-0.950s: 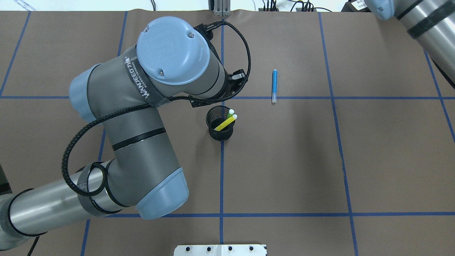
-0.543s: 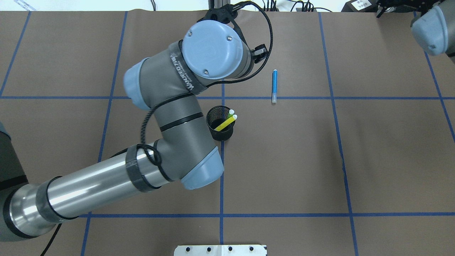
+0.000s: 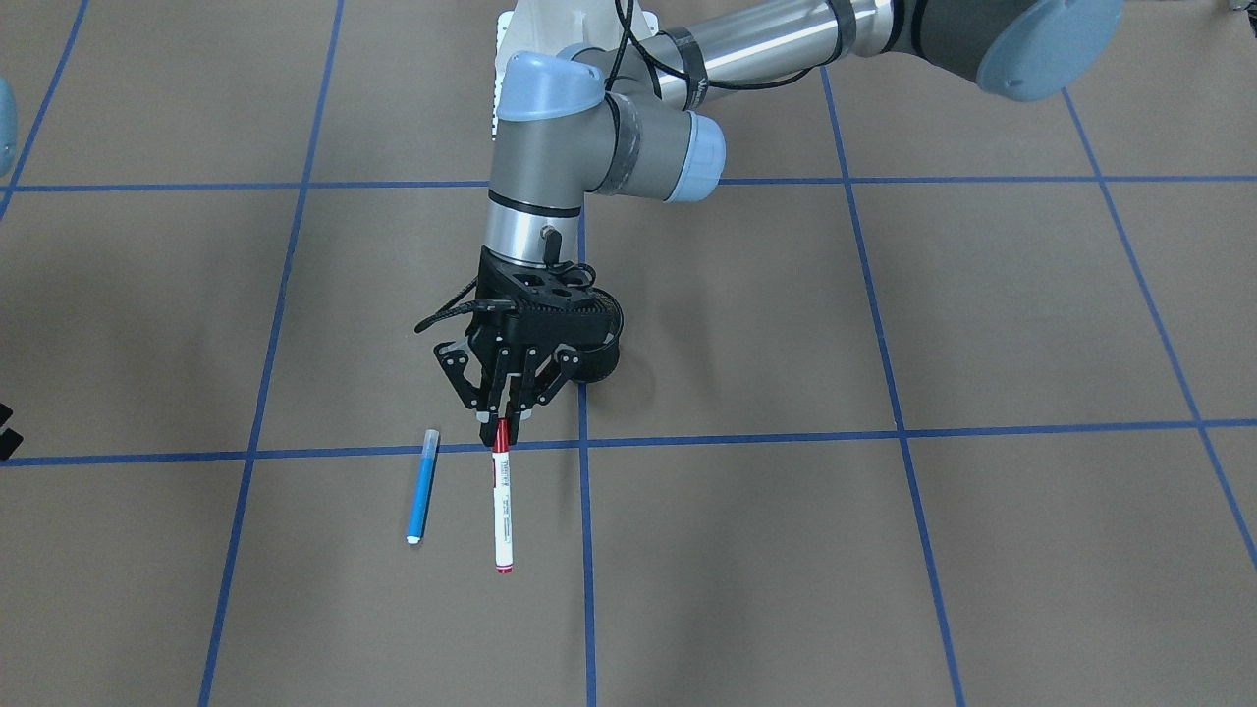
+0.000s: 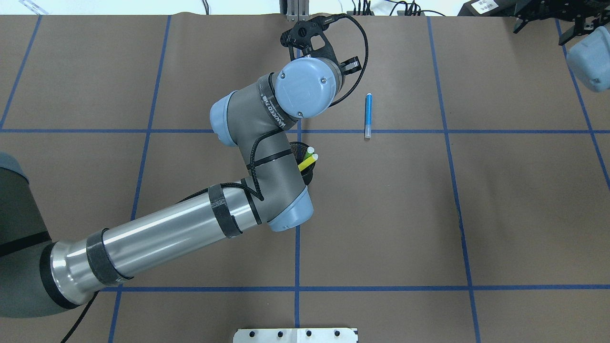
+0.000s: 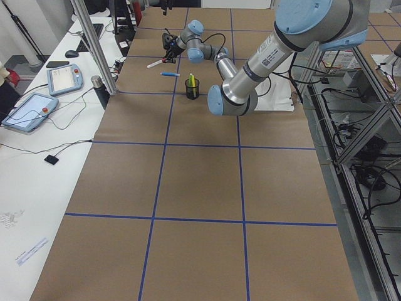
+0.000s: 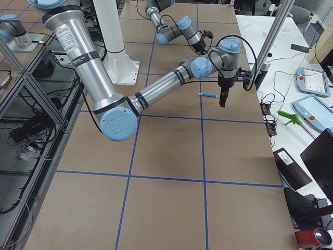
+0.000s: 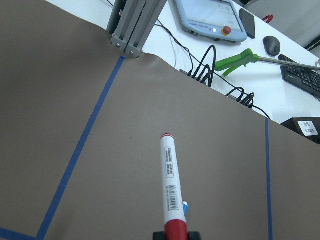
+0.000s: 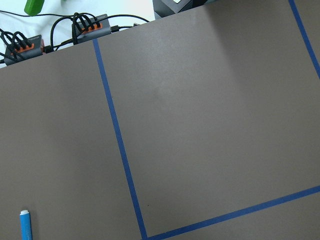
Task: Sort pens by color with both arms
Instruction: 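Lift the red marker with the left gripper and lay it by the blue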
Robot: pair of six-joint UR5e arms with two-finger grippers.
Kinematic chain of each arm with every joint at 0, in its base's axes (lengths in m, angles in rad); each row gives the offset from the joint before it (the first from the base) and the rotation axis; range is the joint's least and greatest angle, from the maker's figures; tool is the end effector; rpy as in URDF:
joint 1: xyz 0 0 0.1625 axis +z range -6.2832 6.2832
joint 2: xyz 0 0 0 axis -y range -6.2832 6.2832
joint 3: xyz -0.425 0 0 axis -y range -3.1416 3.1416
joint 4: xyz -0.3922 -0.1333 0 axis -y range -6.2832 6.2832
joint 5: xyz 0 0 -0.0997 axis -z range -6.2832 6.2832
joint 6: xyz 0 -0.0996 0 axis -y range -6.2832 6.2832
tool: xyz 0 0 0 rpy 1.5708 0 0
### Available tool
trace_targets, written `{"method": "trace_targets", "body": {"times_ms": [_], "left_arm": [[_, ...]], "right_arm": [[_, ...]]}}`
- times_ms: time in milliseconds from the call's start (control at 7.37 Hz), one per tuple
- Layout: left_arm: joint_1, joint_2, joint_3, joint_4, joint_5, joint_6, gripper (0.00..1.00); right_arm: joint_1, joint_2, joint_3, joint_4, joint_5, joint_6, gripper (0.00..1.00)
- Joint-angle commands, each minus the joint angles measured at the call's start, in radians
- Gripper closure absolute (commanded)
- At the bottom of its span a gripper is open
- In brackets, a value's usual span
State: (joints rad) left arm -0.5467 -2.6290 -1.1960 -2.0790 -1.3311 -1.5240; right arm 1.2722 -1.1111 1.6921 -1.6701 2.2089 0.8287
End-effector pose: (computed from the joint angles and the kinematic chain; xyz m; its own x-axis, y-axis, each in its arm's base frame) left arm 0.6029 -0.5506 0.0665 0.3483 -0.1588 -0.9238 0.6779 0.7234 0.1312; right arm -0.1181 -0.6352 0.3528 0.6561 0.2863 0.6982 -0.3298 0.9410 -0.0760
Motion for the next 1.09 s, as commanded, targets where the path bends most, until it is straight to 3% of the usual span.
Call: {"method": "trace_targets", "body": {"times_ms": [0, 136, 271, 543, 814, 950], "left_arm": [[0.016, -0.003, 0.055, -0.035, 0.061, 0.018, 0.69], [0.016, -0.006, 0.05, -0.033, 0.082, 0.016, 0.01], [0.016, -0.002, 0.012, -0.032, 0.073, 0.024, 0.0], [0.01, 0.085, -0.19, 0.032, 0.021, 0.117, 0.0], [-0.071, 0.217, -0.481, 0.286, -0.128, 0.23, 0.0], [-0.143, 0.278, -0.575, 0.365, -0.251, 0.258, 0.0]], "right_arm": [[0.056, -0.027, 0.003, 0.001, -0.002, -0.037, 0.0], [0.094, -0.03, -0.005, -0.002, 0.008, -0.051, 0.0], [0.114, -0.03, -0.027, 0.0, 0.015, -0.059, 0.0], [0.137, -0.041, -0.031, 0.0, 0.052, -0.077, 0.0], [0.093, -0.015, -0.008, 0.003, 0.055, -0.059, 0.0], [0.032, 0.055, 0.004, 0.003, 0.054, -0.005, 0.0]]}}
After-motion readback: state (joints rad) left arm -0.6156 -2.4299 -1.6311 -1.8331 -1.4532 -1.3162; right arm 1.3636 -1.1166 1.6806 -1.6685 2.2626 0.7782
